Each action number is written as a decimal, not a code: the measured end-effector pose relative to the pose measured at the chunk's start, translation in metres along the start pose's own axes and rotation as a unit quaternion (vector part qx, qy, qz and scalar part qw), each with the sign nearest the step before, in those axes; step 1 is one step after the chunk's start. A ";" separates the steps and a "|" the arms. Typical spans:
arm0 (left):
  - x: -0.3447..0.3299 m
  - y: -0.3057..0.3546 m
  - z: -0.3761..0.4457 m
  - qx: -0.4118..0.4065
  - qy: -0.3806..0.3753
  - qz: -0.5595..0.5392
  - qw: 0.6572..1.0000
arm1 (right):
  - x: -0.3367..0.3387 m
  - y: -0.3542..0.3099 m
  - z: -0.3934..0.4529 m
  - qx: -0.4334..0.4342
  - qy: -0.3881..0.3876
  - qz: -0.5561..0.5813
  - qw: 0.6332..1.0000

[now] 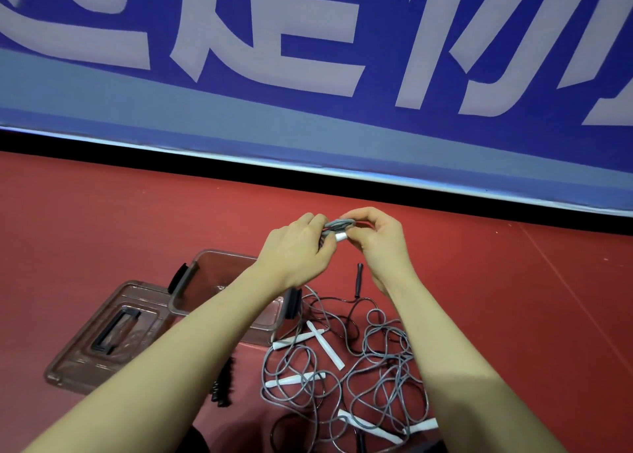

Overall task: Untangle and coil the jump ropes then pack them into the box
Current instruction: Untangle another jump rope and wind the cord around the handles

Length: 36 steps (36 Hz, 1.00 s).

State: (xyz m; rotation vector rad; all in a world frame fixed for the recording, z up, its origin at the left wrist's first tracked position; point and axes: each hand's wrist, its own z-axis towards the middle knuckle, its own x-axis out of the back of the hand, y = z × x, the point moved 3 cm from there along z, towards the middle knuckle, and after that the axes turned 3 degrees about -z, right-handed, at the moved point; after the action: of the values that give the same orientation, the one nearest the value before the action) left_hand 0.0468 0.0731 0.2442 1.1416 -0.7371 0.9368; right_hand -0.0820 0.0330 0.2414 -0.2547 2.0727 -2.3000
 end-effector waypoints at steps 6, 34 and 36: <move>0.003 0.001 -0.001 0.021 0.029 -0.041 0.999 | 0.000 -0.001 -0.001 0.004 0.013 0.001 1.000; 0.009 -0.004 -0.003 0.023 -0.009 -0.189 0.982 | 0.004 -0.006 -0.004 -0.028 -0.107 0.210 0.971; 0.009 -0.005 -0.003 0.020 -0.016 -0.192 0.981 | 0.003 -0.006 -0.004 -0.023 -0.113 0.187 0.975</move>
State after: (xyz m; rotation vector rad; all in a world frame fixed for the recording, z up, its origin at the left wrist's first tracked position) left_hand 0.0551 0.0776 0.2490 1.2806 -0.4989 0.6099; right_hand -0.0851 0.0369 0.2477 -0.1076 1.8748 -1.9101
